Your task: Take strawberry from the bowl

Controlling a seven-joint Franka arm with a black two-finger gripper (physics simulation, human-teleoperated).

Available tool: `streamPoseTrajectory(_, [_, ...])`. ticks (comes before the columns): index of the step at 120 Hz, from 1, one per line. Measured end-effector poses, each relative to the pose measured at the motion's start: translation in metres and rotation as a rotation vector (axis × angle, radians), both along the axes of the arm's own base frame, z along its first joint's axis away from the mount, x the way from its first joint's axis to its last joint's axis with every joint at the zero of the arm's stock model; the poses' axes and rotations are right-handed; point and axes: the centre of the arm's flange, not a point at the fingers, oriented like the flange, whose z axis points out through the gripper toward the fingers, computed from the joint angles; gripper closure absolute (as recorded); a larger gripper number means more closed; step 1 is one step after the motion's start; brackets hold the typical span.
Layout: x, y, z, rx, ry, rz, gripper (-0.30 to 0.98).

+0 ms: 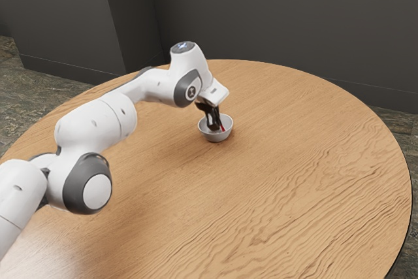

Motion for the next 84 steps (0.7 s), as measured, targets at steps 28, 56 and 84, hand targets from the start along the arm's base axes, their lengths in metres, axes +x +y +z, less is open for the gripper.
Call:
streamPoseTrajectory(28, [-0.011, -0.004, 0.058, 0.030, 0.013, -0.010, 0.68])
streamPoseTrajectory(56, [-0.029, -0.078, 0.131, 0.029, -0.040, -0.093, 0.70])
streamPoseTrajectory(84, [-0.052, -0.183, 0.099, 0.025, 0.003, -0.217, 0.70])
